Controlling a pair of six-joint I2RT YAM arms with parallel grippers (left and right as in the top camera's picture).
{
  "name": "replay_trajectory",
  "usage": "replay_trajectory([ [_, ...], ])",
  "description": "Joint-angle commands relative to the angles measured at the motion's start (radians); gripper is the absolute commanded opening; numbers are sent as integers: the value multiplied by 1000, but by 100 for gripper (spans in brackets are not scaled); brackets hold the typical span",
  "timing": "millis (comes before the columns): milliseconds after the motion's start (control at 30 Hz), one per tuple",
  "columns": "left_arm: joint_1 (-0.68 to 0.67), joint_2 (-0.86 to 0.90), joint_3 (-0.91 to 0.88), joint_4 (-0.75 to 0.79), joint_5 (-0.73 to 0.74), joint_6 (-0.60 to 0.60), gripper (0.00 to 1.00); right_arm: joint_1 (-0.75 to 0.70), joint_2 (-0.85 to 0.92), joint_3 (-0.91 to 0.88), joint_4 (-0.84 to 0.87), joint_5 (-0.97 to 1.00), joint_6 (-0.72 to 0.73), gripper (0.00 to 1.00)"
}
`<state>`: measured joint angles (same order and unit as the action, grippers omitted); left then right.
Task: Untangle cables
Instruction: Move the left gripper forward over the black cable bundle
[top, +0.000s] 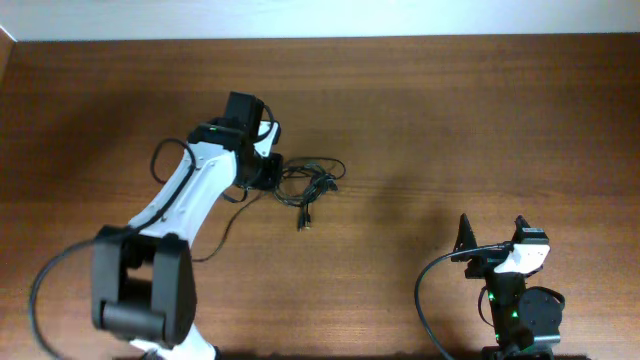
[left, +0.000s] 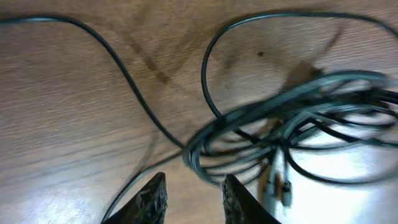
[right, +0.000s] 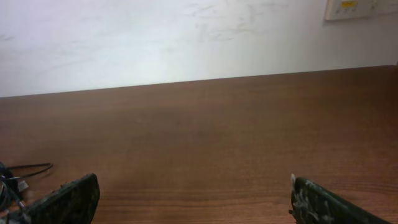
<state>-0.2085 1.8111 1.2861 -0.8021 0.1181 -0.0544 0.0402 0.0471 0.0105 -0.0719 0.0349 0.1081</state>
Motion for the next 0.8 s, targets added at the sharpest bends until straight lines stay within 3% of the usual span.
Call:
replay_trajectory([
  [0,-1,92,-9,40,-2,-5,31,5,-4,-5,-7,-1,3,99],
  [133,-1,158,-9,116,71,-5,30,5,-4,-5,-7,-1,3,99],
  [267,0,150,23,104,88,-5,0,5,-4,-5,-7,-2,3,98],
  [567,-1,113,107,55,89,-6,0,5,-4,-5,-7,-2,3,99],
  [767,-1,113,107,23,130,-80,2,5,-4,-5,-7,-2,3,99],
])
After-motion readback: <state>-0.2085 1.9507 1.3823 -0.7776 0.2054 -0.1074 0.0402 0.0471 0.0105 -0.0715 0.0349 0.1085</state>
